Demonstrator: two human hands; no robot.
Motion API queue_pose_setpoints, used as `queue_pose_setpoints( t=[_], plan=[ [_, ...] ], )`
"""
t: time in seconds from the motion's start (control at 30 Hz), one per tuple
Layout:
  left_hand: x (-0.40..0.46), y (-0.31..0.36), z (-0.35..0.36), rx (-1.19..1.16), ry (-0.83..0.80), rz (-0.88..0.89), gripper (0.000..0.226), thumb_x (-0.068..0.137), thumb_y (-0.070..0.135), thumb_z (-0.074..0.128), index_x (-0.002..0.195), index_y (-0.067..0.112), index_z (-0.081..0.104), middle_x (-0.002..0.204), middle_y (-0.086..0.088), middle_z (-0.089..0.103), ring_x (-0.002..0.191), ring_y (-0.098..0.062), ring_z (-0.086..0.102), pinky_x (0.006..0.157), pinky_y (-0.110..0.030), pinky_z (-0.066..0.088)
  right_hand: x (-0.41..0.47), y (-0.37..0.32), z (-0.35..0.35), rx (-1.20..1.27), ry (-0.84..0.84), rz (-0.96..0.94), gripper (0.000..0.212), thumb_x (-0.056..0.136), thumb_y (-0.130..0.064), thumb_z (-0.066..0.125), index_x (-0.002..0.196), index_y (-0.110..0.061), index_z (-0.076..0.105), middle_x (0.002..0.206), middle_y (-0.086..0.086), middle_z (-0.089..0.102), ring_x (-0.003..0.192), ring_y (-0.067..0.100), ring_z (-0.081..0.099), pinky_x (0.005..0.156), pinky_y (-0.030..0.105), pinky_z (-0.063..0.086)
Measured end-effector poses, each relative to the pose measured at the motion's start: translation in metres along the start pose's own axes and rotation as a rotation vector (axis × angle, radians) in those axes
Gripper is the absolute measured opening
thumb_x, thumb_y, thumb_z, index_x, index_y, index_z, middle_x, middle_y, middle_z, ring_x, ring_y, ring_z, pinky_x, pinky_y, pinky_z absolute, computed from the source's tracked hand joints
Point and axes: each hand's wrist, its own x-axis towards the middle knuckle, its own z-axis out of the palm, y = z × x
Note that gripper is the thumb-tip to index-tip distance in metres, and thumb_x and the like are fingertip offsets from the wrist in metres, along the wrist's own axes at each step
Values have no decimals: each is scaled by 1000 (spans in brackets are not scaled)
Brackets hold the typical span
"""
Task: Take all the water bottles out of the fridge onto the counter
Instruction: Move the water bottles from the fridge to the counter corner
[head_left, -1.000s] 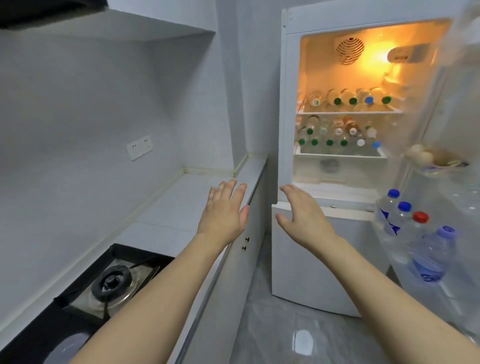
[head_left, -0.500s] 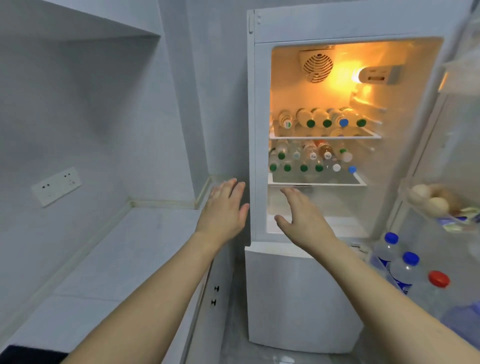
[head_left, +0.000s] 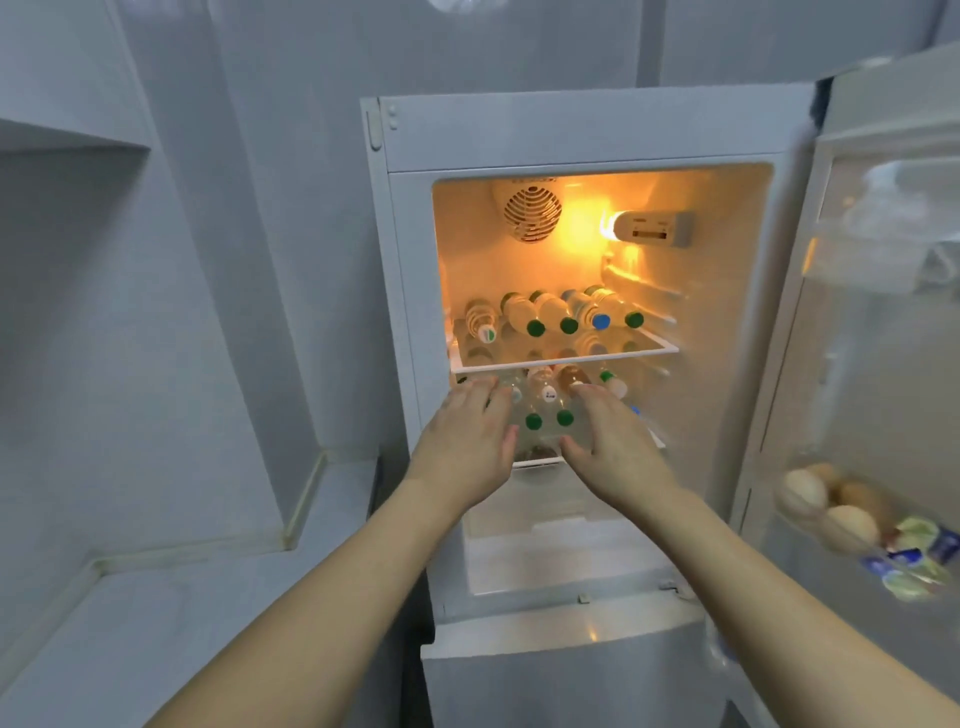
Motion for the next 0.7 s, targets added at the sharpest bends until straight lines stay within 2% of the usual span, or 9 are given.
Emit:
queue_pose_setpoints(
  t=[0.1, 0.2, 0.27, 0.4, 0.57, 0.63, 0.7],
  plan=[
    [34, -4, 11, 61, -18, 1, 37, 93, 26, 51, 125, 9, 54, 128, -11, 54, 117, -28, 49, 98, -38, 43, 30, 14, 1, 24, 33, 6, 53, 84, -24, 64, 134, -16, 47, 134, 5, 52, 123, 25, 48, 102, 40, 42],
    [66, -13, 23, 127, -33, -53, 35, 94, 27, 46, 123, 10, 55, 125, -11, 55, 109, -28, 52, 89, -36, 45, 63, 24, 2, 36, 47, 17, 49, 86, -30, 58, 132, -19, 45, 129, 6, 54, 115, 26, 53, 93, 47, 47],
    [90, -21, 29, 167, -54, -89, 35, 94, 27, 45, 124, 10, 53, 125, -11, 54, 106, -28, 53, 83, -36, 46, 90, 32, 1, 31, 53, 41, 53, 89, -31, 57, 138, -18, 43, 135, 7, 51, 120, 26, 50, 97, 46, 45],
    [128, -33, 42, 219, -97, -117, 37, 94, 21, 45, 129, 10, 48, 126, -11, 53, 109, -29, 53, 83, -34, 45, 133, 46, 7, 44, 41, 49, 58, 91, -31, 57, 144, -17, 37, 145, 7, 43, 129, 25, 44, 103, 39, 38],
    [164, -44, 71, 306, -168, -165, 34, 94, 19, 49, 126, 11, 48, 123, -10, 57, 106, -29, 57, 80, -34, 48, 174, 60, 33, 74, 11, 75, 55, 89, -33, 55, 141, -18, 41, 141, 7, 48, 124, 26, 49, 101, 46, 43],
    [175, -48, 83, 374, -212, -158, 28, 94, 14, 49, 122, 10, 51, 117, -10, 61, 99, -27, 61, 72, -31, 47, 191, 66, 45, 75, -15, 90, 44, 90, -32, 54, 131, -16, 49, 128, 7, 57, 112, 24, 55, 92, 39, 48],
    [184, -52, 93, 417, -254, -159, 24, 93, 8, 49, 117, 9, 55, 111, -9, 63, 95, -25, 62, 67, -29, 44, 206, 72, 57, 31, -52, 99, 27, 92, -31, 53, 115, -16, 54, 105, 2, 61, 93, 20, 57, 73, 30, 43]
  ],
)
